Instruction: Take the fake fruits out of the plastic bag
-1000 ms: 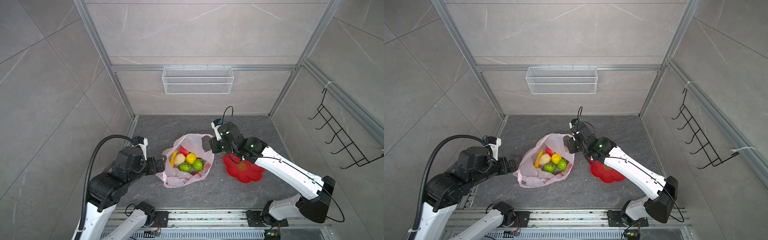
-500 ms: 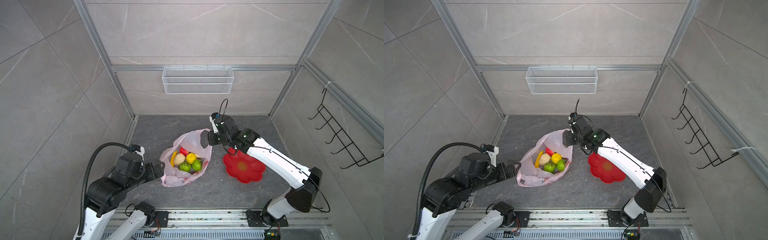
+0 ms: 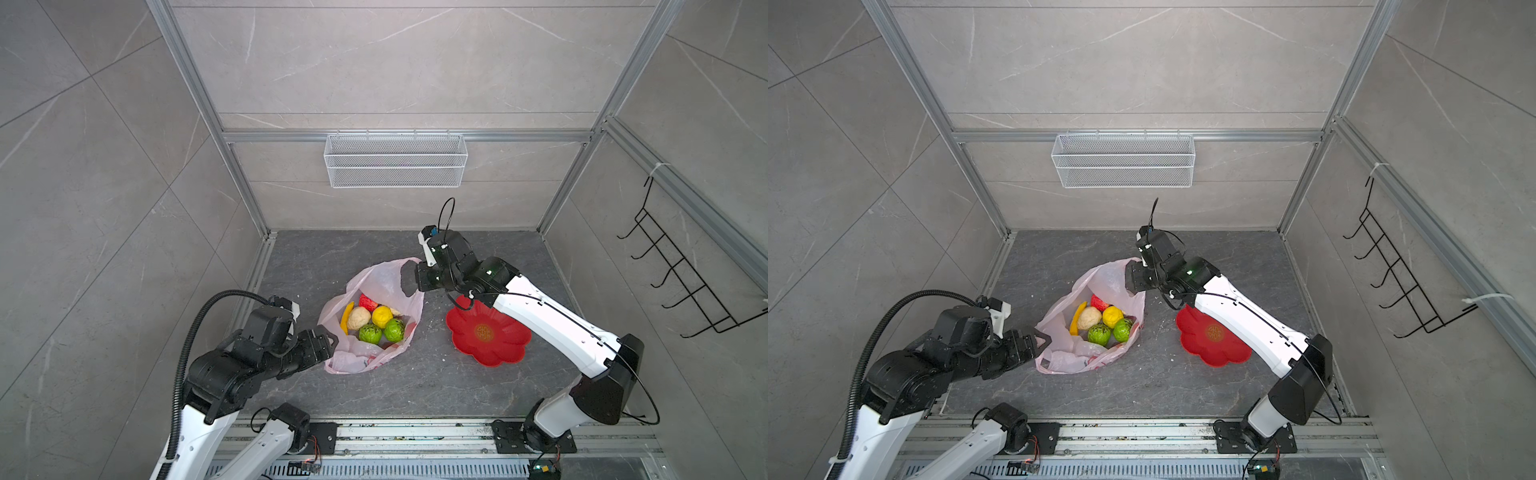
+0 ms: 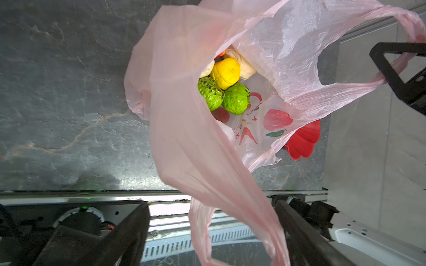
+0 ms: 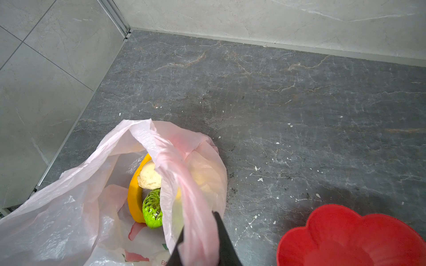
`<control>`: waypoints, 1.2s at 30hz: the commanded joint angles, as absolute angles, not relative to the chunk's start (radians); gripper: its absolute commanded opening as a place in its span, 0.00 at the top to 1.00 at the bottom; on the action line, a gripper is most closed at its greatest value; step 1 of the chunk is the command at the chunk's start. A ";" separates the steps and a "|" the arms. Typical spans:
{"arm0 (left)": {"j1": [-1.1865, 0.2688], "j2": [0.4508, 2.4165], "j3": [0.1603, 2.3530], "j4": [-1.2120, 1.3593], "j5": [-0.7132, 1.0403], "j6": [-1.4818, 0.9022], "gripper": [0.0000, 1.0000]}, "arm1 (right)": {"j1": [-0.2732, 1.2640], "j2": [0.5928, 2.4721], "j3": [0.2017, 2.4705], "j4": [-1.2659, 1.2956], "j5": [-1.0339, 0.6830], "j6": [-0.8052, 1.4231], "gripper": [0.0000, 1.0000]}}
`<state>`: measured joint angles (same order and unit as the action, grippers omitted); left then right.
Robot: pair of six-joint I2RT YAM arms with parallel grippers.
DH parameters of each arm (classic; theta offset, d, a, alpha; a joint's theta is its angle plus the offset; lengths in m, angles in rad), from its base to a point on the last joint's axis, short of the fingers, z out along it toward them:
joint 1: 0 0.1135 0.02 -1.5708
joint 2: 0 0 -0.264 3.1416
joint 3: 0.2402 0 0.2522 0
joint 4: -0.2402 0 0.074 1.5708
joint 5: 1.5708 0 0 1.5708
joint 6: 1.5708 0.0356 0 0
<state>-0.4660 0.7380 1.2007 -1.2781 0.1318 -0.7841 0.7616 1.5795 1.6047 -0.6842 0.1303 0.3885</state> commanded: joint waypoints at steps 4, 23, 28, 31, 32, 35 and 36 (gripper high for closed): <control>-0.468 0.779 1.159 -1.197 0.221 -0.744 0.54 | 0.764 1.561 1.591 -0.697 0.144 0.367 0.84; -0.469 0.642 0.814 -1.028 0.298 -0.796 1.00 | 0.796 1.280 1.486 -0.888 0.101 0.375 0.40; -0.472 0.641 0.780 -0.976 0.255 -0.805 1.00 | 0.923 1.290 1.643 -1.012 0.129 0.341 0.47; -0.475 0.650 0.762 -0.948 0.245 -0.809 1.00 | 1.045 1.383 1.742 -1.025 0.157 0.333 0.50; -0.478 0.655 0.758 -0.940 0.245 -0.813 1.00 | 1.085 1.436 1.781 -1.025 0.159 0.330 0.52; -0.496 0.659 0.756 -0.930 0.237 -0.815 1.00 | 1.160 1.582 1.868 -0.976 0.141 0.335 0.57; -0.503 0.660 0.756 -0.931 0.233 -0.815 1.00 | 1.166 1.621 1.864 -0.919 0.092 0.344 0.58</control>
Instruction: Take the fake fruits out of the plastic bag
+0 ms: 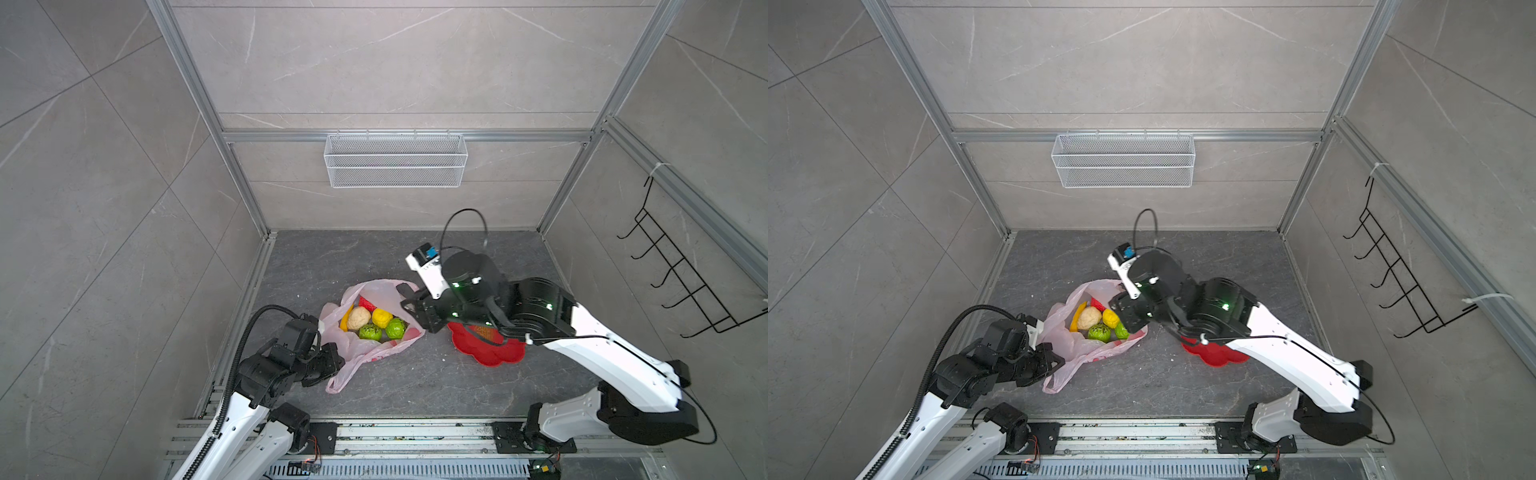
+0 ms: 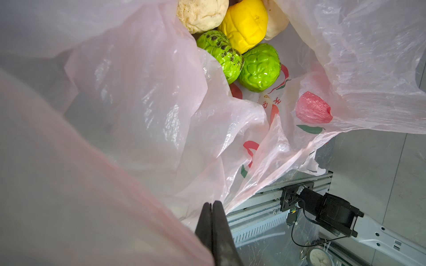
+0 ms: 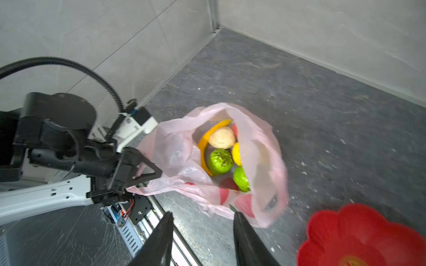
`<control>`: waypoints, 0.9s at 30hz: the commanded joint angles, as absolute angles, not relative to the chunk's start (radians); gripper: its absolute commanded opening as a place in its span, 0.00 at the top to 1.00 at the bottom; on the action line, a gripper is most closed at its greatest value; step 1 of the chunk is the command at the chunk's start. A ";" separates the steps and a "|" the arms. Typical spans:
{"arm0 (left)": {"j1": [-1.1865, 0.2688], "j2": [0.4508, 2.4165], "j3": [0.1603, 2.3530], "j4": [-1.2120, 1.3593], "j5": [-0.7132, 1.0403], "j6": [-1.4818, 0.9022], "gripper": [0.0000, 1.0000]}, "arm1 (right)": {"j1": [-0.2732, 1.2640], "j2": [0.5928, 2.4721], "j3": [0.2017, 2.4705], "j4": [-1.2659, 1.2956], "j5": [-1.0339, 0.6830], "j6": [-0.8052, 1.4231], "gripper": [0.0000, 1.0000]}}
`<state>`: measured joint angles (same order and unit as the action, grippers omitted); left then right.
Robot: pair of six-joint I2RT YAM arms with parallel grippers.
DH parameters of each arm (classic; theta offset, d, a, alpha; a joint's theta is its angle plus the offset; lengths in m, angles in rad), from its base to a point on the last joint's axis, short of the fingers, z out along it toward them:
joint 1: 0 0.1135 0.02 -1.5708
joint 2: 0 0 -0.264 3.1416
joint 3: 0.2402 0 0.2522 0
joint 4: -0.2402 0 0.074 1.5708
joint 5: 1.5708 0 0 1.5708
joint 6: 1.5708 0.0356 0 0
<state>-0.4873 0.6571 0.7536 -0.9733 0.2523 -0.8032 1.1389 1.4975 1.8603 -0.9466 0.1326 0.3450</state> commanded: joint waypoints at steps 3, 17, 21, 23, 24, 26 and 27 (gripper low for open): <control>-0.520 0.657 0.749 -0.932 0.236 -0.819 1.00 | 1.165 1.727 1.847 -0.795 0.058 0.405 0.63; -0.541 0.686 0.730 -0.950 0.230 -0.828 1.00 | 1.029 1.945 1.753 -0.728 0.048 0.461 0.73; -0.542 0.709 0.730 -0.935 0.233 -0.824 1.00 | 0.989 1.969 1.718 -0.729 0.068 0.459 0.74; -0.543 0.723 0.729 -0.926 0.241 -0.819 1.00 | 0.968 1.975 1.696 -0.719 0.086 0.454 0.75; -0.543 0.728 0.730 -0.919 0.247 -0.816 1.00 | 0.956 1.976 1.682 -0.709 0.099 0.448 0.76; -0.543 0.745 0.734 -0.911 0.264 -0.810 1.00 | 0.930 1.981 1.668 -0.689 0.127 0.431 0.76; -0.543 0.753 0.735 -0.908 0.275 -0.806 1.00 | 0.917 1.986 1.668 -0.684 0.146 0.418 0.76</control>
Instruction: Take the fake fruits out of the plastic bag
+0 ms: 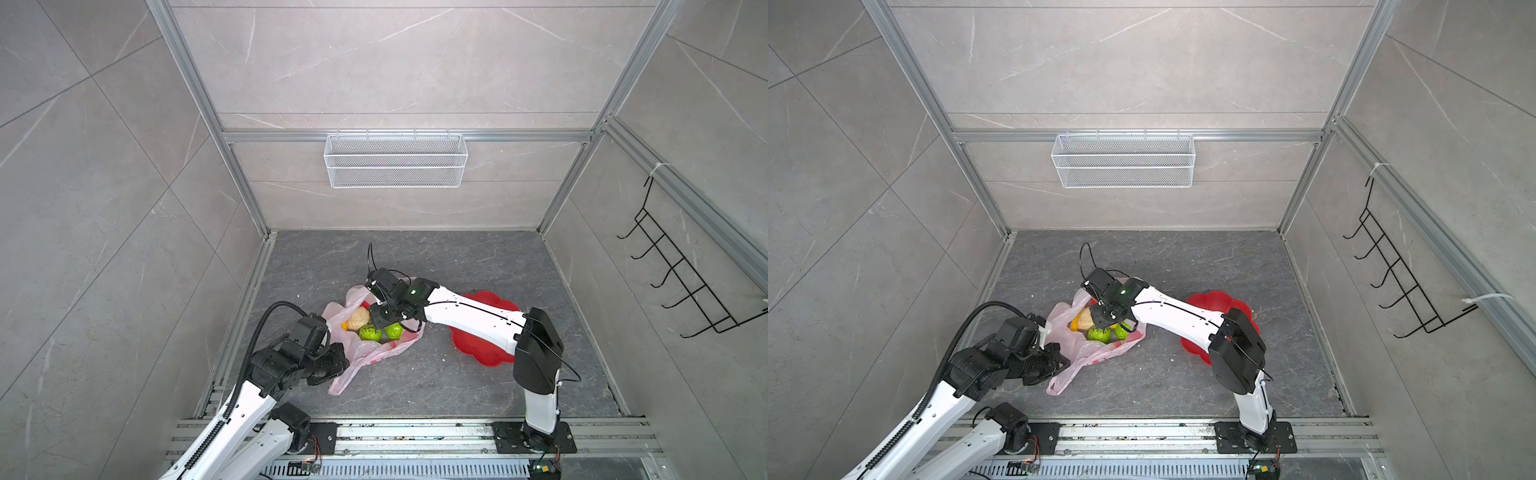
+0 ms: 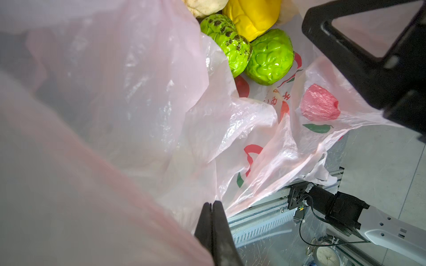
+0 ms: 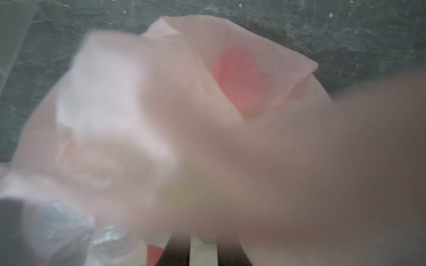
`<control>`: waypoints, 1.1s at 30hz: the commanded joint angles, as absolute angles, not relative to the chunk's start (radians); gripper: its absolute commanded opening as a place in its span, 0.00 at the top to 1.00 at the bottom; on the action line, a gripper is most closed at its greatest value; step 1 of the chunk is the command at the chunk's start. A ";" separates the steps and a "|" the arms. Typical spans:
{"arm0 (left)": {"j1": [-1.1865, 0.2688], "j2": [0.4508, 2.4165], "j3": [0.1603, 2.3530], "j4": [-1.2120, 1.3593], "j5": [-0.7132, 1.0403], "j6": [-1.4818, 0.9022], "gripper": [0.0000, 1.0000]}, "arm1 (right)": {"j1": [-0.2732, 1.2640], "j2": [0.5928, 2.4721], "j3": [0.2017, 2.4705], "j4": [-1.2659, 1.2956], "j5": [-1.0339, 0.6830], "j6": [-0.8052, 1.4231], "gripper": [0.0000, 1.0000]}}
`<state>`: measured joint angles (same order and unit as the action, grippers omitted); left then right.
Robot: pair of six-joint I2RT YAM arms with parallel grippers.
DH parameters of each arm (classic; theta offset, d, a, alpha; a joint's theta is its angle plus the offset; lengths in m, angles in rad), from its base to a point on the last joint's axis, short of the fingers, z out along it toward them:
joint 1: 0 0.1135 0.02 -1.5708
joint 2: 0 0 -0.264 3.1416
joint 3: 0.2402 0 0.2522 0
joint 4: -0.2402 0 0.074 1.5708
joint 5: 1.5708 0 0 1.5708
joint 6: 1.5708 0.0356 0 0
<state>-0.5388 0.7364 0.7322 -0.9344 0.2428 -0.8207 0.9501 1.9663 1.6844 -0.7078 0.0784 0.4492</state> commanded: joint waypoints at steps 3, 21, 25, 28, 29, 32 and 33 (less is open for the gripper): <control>-0.544 0.777 0.734 -0.908 0.317 -0.797 1.00 | 0.888 2.001 1.681 -0.672 0.209 0.369 0.76; -0.560 0.907 0.790 -0.977 0.407 -0.732 1.00 | 1.008 1.904 1.659 -0.750 0.123 0.392 0.74; -0.565 0.901 0.788 -0.978 0.420 -0.741 1.00 | 1.012 1.910 1.590 -0.691 0.112 0.442 0.74; -0.568 0.887 0.796 -0.995 0.421 -0.744 1.00 | 1.013 1.921 1.545 -0.649 0.066 0.468 0.75; -0.568 0.882 0.802 -1.001 0.417 -0.743 1.00 | 1.016 1.925 1.533 -0.640 0.046 0.473 0.75; -0.567 0.874 0.814 -1.003 0.408 -0.745 1.00 | 1.028 1.934 1.519 -0.635 -0.012 0.462 0.75; -0.567 0.874 0.817 -1.003 0.404 -0.745 1.00 | 1.036 1.936 1.520 -0.648 -0.017 0.449 0.76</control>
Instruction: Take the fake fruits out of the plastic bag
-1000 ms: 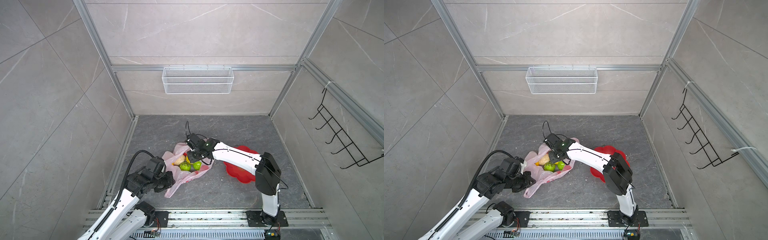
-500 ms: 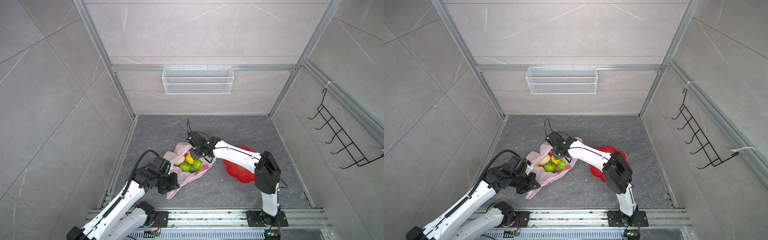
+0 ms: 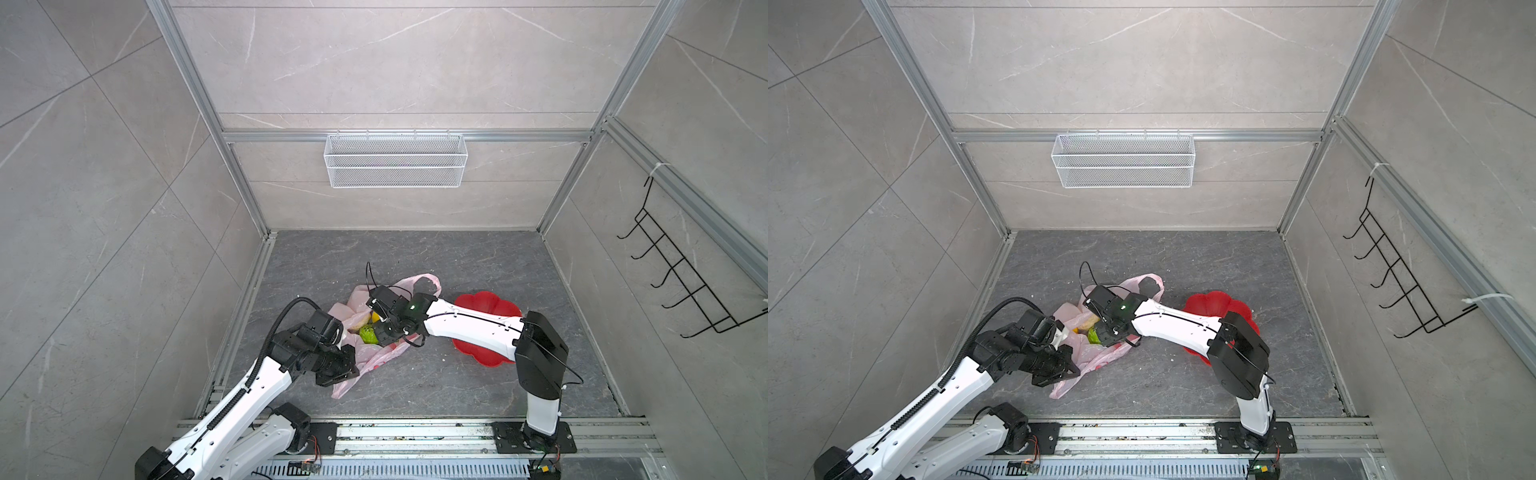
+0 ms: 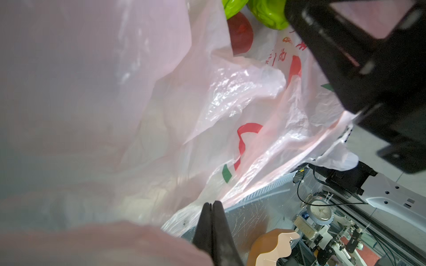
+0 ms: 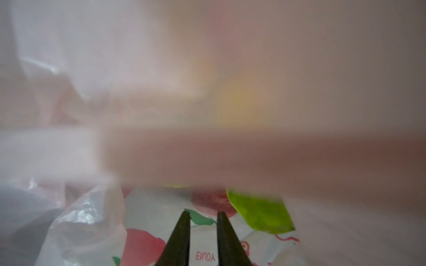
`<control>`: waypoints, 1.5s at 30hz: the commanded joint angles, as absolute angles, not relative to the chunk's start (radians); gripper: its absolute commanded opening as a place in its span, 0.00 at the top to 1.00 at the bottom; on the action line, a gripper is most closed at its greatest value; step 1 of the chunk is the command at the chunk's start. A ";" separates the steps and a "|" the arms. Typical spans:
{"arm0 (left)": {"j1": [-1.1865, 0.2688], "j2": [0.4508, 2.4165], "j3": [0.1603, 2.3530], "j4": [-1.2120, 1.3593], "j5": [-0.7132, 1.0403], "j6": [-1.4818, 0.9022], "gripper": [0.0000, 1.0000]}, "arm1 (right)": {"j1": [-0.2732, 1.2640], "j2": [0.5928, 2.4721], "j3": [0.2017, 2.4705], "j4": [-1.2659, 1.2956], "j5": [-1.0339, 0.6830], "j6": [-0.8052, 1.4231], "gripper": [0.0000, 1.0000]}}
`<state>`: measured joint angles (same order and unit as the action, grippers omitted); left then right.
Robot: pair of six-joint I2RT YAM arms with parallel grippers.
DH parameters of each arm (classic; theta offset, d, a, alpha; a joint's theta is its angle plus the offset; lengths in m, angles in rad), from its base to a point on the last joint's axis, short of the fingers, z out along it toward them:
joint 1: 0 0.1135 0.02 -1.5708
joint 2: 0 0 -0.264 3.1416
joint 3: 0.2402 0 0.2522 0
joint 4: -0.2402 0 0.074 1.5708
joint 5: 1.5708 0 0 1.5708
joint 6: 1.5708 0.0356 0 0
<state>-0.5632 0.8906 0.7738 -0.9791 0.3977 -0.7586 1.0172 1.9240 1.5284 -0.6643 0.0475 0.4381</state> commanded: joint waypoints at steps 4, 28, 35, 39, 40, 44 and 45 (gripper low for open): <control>-0.568 0.875 0.824 -1.004 0.381 -0.747 1.00 | 1.057 1.923 1.509 -0.713 -0.064 0.416 0.77; -0.568 0.958 0.804 -0.938 0.332 -0.740 1.00 | 1.082 1.810 1.483 -0.857 0.144 0.519 0.75; -0.568 1.002 0.822 -0.879 0.323 -0.724 1.00 | 1.072 1.821 1.483 -0.829 0.209 0.550 0.62; -0.569 1.024 0.822 -0.844 0.325 -0.725 1.00 | 1.068 1.853 1.495 -0.805 0.227 0.541 0.48; -0.568 1.028 0.820 -0.839 0.325 -0.725 1.00 | 1.063 1.862 1.501 -0.803 0.229 0.539 0.46; -0.570 1.028 0.809 -0.824 0.326 -0.731 1.00 | 1.042 1.884 1.514 -0.794 0.228 0.536 0.40; -0.571 1.026 0.806 -0.819 0.327 -0.732 1.00 | 1.034 1.889 1.516 -0.788 0.224 0.534 0.39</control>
